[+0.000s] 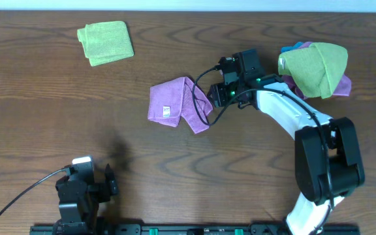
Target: Fold the cloth
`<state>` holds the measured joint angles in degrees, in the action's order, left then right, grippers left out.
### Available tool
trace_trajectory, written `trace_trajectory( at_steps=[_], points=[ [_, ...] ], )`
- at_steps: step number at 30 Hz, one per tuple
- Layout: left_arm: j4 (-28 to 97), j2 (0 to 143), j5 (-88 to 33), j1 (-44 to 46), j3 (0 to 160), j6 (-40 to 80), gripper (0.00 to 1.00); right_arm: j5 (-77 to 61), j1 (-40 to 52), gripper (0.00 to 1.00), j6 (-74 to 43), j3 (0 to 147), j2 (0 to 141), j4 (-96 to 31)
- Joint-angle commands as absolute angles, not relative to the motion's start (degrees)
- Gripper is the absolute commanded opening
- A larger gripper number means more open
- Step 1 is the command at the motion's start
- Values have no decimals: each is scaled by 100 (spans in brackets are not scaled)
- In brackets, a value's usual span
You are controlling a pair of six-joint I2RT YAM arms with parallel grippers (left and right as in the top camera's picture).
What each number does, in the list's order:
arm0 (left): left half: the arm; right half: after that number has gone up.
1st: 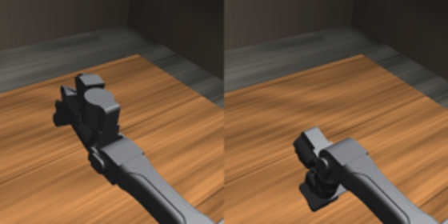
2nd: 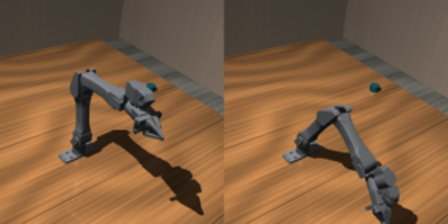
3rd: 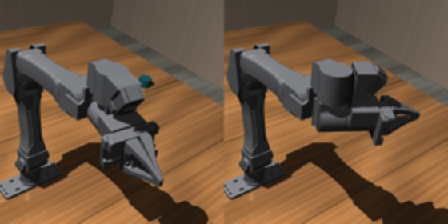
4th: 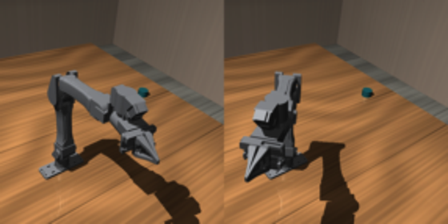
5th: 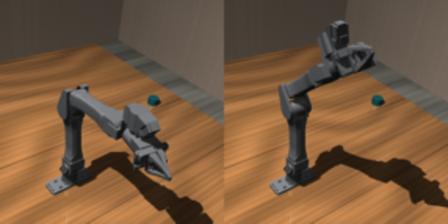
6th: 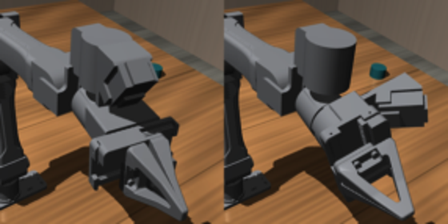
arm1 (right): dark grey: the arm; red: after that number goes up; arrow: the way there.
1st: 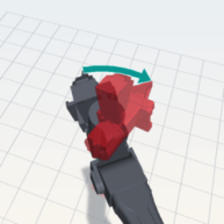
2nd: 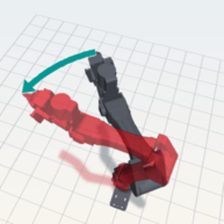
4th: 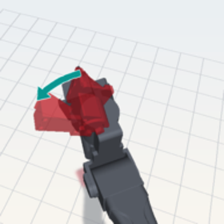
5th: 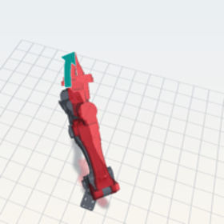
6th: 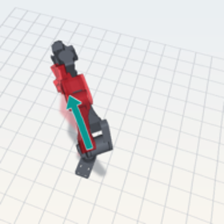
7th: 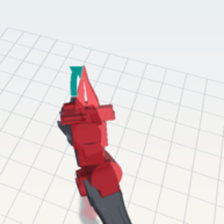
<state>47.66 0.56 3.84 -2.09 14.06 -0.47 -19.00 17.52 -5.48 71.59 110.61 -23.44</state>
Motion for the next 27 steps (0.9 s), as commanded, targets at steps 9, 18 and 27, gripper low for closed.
trace_trajectory(
  at_steps=[9,18,27],
  points=[
    [5155,21,445,-211,1354,-128,95,-2123,1717,46,-681,7131,11459,-2467],
    [5155,21,445,-211,1354,-128,95,-2132,1717,43,-685,7124,11583,-2556],
    [5155,21,445,-211,1354,-128,95,-2261,1726,41,-685,7122,11749,-2652]
  ],
)
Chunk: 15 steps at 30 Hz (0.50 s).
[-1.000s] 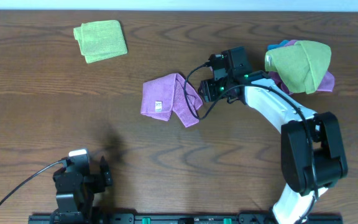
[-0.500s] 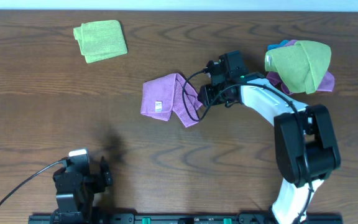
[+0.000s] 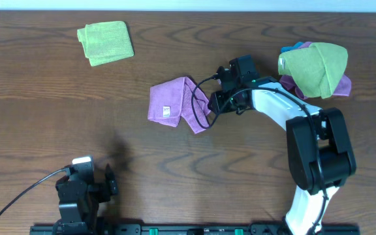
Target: Fold the cloth
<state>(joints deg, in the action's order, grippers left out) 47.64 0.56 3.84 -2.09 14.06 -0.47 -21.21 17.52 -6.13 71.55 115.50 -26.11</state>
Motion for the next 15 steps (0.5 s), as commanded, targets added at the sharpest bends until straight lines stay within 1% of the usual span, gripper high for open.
trace_trajectory(
  at_steps=[1,15],
  points=[
    [5155,21,445,-211,1354,-128,95,-2259,1728,41,-683,7122,11778,-2650],
    [5155,21,445,-211,1354,-128,95,-2403,1822,37,-683,7122,11810,-2604]
  ],
)
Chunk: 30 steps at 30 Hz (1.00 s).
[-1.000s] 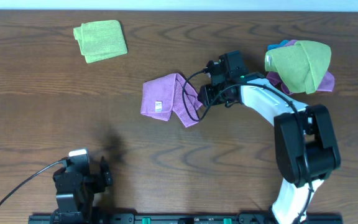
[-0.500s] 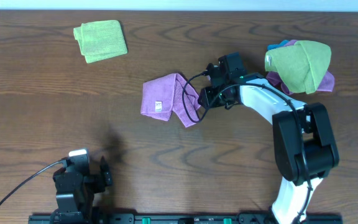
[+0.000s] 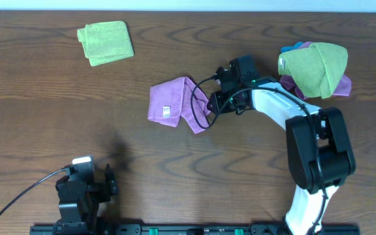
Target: Fold the cloth
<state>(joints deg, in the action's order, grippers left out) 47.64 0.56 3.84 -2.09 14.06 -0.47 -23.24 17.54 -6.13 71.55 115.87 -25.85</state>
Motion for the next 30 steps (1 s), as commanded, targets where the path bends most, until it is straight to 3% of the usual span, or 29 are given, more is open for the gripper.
trace_trajectory(
  at_steps=[1,8,10,12,13,20,30],
  points=[
    [5155,21,445,-211,1354,-128,95,-2403,1841,36,-683,7122,11810,-2596],
    [5153,21,445,-211,1354,-128,95,-2397,1959,29,-683,7122,11815,-2515],
    [5155,21,445,-211,1354,-128,96,-2340,1959,22,-679,7122,11815,-2508],
    [5155,21,445,-211,1354,-128,95,-2169,1951,3,-672,7122,11813,-2517],
    [5155,21,445,-211,1354,-128,95,-2108,1942,1,-657,7122,11797,-2534],
    [5155,21,445,-211,1354,-128,95,-2145,1839,1,-506,7124,11155,-2729],
    [5153,21,445,-211,1354,-128,95,-2506,2045,1,-355,7124,8635,-3159]
  ],
)
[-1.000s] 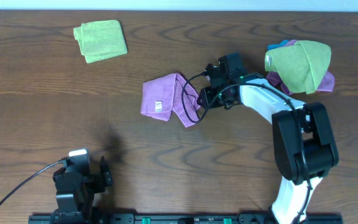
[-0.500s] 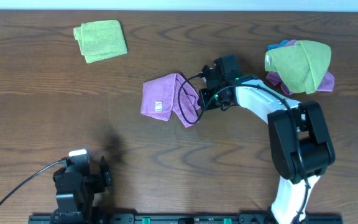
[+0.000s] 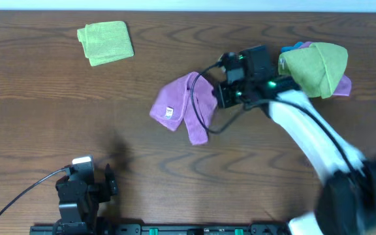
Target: Fold the cloth
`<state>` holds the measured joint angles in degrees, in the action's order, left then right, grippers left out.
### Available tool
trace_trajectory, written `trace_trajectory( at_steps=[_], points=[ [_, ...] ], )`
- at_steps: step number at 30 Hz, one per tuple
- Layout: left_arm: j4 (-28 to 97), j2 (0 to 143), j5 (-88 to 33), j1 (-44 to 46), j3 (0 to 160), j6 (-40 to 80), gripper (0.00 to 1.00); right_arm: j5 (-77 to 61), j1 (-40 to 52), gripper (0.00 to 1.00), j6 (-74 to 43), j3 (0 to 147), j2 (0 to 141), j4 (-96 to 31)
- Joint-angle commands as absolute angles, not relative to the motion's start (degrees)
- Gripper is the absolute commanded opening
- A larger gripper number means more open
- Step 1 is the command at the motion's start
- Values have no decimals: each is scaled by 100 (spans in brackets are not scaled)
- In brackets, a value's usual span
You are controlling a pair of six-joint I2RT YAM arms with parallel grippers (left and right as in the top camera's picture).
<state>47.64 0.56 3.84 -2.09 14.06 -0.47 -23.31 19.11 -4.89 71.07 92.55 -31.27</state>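
The purple cloth (image 3: 183,104) lies mid-table, bunched, with its right edge raised off the wood and a white tag showing near its left side. My right gripper (image 3: 215,94) is shut on that right edge, holding it up. The arm stretches back to the lower right. My left gripper (image 3: 83,186) rests at the near-left edge of the table, far from the cloth; whether its fingers are open or shut cannot be told from overhead.
A folded green cloth (image 3: 106,42) lies at the far left. A heap of cloths, a green one (image 3: 313,66) on top of purple and blue ones, sits at the far right just behind the right arm.
The right gripper has risen with the purple cloth's right edge in it. The cloth has changed shape, its right part lifted and the rest pulled slightly and tilted.
The purple cloth lay flat and crumpled mid-table with the right gripper at its right edge. The gripper then sat lower on that edge and stayed there. Now the edge is held up off the table. The left arm has not moved.
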Motion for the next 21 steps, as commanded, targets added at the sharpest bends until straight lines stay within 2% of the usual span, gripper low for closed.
trace_trajectory(
  at_steps=[1,8,14,21],
  points=[
    [5153,21,445,-211,1354,-128,96,-2556,2084,1,-355,7124,8423,-3159],
    [5153,21,445,-211,1354,-128,95,-2231,2274,1,-355,7124,7430,-3457],
    [5155,21,445,-211,1354,-128,95,-1135,2270,1,-16,7124,7636,-3894],
    [5155,21,445,-211,1354,-128,95,-493,2246,1,331,7124,8182,-3304]
  ],
)
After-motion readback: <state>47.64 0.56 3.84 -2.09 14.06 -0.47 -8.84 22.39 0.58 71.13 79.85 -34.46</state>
